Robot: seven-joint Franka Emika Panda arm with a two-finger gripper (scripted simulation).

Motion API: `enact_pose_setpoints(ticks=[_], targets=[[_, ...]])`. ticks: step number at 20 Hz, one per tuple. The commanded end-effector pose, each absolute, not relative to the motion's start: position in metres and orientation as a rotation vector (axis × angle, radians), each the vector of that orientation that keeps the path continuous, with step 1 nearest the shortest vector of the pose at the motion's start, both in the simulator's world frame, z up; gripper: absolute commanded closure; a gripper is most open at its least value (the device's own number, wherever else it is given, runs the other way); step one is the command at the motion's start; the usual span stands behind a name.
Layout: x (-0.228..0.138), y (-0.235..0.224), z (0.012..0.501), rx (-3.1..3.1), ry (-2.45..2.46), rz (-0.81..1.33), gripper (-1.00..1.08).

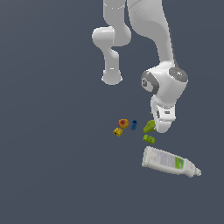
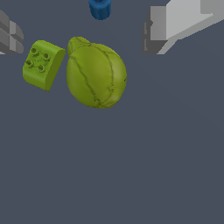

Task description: Pick up a designated object from a clutter of objects.

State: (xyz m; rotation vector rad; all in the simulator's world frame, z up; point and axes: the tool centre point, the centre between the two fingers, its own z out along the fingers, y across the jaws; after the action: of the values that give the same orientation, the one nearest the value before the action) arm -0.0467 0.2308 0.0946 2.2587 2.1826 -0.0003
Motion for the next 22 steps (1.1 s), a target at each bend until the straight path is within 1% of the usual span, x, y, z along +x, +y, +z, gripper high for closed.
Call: enact_pose_setpoints(ticks=[1, 8, 13, 14, 22], targets=[[-0.047, 0.231, 0.087, 2.258, 2.184, -0.001, -0.92], [-0.048, 0.231, 0.056, 2.254, 2.189, -0.001, -0.92], [-0.048, 0.231, 0.048, 2.253, 2.189, 0.0, -0.92], [-0.048, 0.231, 0.048, 2.253, 2.189, 0.0, 1.08], [-0.048, 0.231, 0.048, 2.253, 2.189, 0.0, 1.08]])
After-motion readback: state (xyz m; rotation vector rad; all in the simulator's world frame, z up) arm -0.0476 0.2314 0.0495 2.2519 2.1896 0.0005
